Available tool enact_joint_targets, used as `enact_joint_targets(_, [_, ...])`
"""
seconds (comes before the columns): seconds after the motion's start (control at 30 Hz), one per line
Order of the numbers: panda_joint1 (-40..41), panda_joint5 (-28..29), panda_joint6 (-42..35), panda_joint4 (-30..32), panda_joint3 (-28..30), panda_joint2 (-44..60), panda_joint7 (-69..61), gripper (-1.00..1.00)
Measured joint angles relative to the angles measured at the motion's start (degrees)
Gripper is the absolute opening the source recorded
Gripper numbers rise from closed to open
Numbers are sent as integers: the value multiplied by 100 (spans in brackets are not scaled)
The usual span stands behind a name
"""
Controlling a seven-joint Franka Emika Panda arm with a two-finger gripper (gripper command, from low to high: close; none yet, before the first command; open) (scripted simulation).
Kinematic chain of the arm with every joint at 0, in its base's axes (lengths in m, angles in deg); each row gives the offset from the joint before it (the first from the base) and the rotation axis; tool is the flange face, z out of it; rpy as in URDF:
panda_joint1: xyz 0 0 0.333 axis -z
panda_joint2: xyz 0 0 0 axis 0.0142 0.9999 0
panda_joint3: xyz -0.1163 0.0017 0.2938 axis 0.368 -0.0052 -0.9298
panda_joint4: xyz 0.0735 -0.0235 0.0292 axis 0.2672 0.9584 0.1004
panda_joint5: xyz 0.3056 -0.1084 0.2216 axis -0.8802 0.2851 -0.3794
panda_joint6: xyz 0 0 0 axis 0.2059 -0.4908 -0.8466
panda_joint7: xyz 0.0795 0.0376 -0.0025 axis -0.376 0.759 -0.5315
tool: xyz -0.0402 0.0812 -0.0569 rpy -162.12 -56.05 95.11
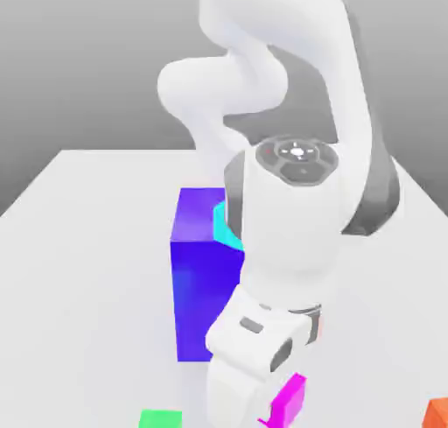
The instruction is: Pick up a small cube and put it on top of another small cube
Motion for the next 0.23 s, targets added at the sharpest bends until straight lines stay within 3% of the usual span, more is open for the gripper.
enact_joint_targets(0.1, [415,-390,356,-55,109,443,6,-100])
enact_joint_targets(0.13, [490,-477,486,-68,72,594,-30,100])
enact_joint_targets(0.23, [490,-477,486,-68,72,594,-31,100])
